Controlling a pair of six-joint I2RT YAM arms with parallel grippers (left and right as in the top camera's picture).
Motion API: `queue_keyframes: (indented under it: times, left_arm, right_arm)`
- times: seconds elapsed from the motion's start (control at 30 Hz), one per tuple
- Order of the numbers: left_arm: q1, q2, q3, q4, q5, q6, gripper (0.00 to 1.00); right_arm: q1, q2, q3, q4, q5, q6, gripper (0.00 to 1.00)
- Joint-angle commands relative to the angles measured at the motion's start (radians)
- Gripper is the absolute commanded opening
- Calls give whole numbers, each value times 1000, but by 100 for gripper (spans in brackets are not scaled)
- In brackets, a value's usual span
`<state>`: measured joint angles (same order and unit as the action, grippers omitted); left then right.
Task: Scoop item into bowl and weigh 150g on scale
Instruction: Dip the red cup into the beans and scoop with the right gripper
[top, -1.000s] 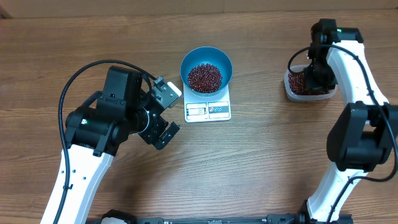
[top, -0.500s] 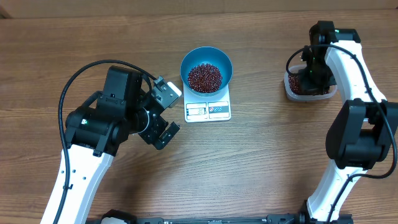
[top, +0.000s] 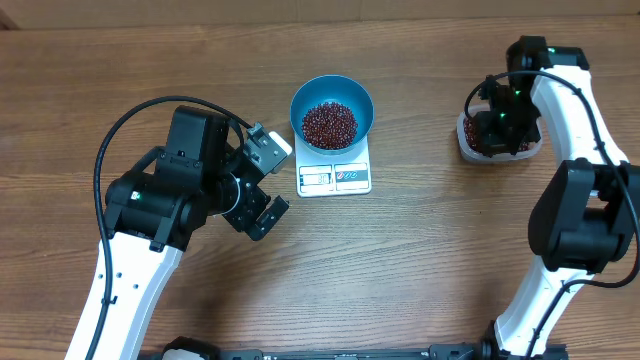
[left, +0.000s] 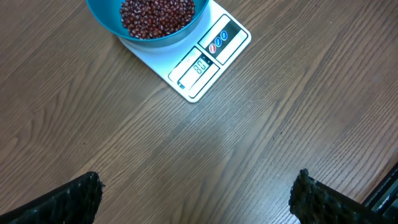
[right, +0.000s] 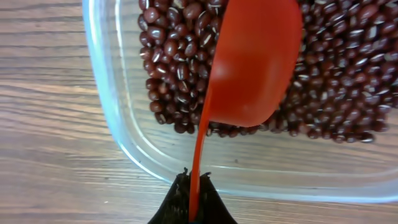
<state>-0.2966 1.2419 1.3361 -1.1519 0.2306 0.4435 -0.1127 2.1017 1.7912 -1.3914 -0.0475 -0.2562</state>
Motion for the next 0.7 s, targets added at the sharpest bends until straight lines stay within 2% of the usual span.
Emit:
queue_keyframes:
  times: [0.0,0.33,0.67]
  left_arm:
    - [2,2,23,4,5,-10,100]
    - [2,2,23,4,5,-10,100]
    - [2,2,23,4,5,-10,100]
  right_arm:
    - [-40,5,2,-10,-161,-17,4]
    - [-210,5,2,-63,-485,-143,4]
    - [-358,5,2,-79,-669,-187,4]
